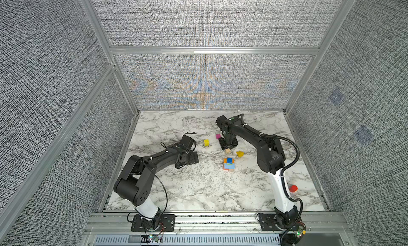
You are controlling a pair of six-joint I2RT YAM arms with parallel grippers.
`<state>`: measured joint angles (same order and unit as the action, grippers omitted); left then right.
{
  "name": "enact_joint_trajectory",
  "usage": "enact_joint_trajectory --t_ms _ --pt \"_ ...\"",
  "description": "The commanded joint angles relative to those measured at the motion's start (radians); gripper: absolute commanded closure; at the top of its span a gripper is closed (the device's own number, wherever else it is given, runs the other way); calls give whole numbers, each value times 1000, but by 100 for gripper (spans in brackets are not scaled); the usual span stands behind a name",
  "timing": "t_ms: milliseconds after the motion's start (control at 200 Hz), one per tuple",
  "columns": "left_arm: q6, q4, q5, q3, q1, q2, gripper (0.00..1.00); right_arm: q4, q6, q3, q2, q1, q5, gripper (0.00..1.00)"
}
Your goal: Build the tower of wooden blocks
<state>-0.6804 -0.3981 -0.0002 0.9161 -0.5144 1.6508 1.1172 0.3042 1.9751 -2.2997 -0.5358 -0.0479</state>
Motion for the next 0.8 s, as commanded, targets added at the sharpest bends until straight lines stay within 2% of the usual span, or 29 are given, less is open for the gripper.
enact_joint_trajectory --t_ms 0,590,795 --pt "15 1 5 0 5 1 7 29 -8 10 -6 6 -10 55" --pt "13 21 26 -3 15 26 7 35 -2 44 -54 10 -7 56" --pt "13 22 29 -3 19 27 7 44 -6 60 -64 9 -17 61"
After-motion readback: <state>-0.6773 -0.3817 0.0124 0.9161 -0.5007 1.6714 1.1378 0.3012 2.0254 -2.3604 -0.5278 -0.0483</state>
